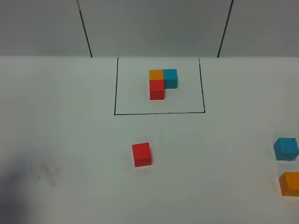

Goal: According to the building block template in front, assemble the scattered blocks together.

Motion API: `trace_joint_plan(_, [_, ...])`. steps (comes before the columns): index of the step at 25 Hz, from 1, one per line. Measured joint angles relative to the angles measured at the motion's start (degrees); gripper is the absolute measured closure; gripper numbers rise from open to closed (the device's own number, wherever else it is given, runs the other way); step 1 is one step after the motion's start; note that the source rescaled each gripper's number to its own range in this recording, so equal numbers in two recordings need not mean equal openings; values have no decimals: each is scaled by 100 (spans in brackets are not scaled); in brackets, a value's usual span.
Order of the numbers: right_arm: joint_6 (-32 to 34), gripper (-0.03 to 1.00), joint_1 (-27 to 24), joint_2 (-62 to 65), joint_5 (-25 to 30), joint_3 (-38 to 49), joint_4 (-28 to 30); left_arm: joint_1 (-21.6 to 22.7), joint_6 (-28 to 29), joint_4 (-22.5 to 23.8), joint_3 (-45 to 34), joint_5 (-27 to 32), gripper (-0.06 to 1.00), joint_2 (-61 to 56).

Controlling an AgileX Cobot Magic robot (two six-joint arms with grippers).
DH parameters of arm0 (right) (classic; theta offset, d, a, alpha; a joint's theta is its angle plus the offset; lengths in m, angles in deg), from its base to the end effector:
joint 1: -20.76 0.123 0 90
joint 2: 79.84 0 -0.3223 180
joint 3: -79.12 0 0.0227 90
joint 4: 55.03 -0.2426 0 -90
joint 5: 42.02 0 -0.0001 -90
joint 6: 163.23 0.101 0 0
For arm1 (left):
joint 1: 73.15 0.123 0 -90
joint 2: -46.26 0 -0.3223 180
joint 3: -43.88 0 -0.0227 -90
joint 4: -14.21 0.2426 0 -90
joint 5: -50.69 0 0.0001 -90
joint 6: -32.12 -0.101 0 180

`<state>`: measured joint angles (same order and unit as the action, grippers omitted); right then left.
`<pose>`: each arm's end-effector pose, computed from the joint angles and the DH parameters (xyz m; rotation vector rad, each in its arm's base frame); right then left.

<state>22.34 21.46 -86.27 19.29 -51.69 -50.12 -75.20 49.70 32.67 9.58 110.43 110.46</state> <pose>-0.0430 -0.0081 0.2693 0.0917 2.0359 -0.0338 0.1419 0.0226 0.3104 -0.2176 2.6913 0.3264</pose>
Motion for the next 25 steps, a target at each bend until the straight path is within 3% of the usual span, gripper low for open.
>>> trace_joint_plan(11, [0,97,0,0,0,0,0,238,-486,-766,-1163,859,94,-2506])
trace_joint_plan(18, [0,97,0,0,0,0,0,244,-861,-1121,-1202,870,94,-3537])
trace_joint_plan(25, [0,97,0,0,0,0,0,244,-1517,-1789,-1202,877,94,-3920])
